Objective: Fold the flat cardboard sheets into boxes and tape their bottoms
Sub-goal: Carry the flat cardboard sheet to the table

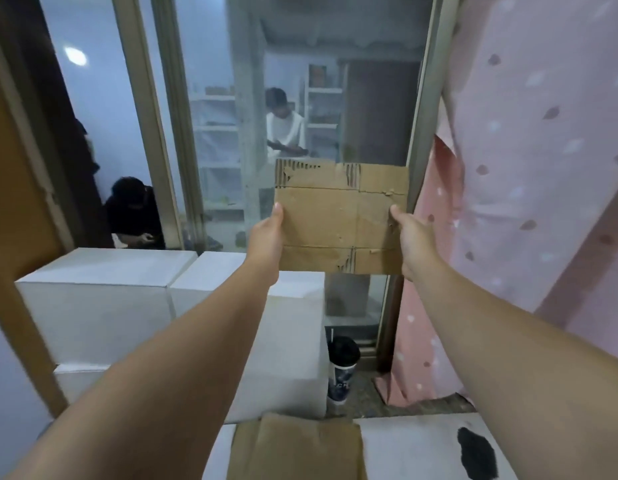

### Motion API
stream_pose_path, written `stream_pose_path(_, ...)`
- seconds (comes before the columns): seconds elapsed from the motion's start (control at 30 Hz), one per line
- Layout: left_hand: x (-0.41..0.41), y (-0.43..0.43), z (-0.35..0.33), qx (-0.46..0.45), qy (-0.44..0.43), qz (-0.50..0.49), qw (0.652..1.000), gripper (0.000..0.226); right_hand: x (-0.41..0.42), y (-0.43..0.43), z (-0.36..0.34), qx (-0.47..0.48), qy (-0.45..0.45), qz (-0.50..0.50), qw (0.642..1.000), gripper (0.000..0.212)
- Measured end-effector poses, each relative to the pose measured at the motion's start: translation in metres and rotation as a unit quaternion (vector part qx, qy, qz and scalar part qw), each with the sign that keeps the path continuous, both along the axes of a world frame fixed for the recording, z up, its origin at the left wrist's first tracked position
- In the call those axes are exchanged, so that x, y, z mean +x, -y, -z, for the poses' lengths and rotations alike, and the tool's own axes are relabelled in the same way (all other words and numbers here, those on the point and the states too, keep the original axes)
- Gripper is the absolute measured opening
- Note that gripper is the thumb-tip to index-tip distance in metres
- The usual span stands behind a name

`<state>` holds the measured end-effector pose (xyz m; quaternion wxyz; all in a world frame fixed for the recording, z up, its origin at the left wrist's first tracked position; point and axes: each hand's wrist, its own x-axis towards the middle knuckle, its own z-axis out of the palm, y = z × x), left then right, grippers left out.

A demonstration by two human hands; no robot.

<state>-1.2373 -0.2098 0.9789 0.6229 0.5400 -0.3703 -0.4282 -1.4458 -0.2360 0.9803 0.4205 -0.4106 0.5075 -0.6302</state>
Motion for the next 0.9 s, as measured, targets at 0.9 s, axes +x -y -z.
stream_pose_path(0.9, -0.059, -0.066, 0.084, -0.033, -0.024, -0.019, 0.999, 0.035, -0.054, -0.079, 0.066, 0.027, 0.007, -0.005, 1.0, 0.021)
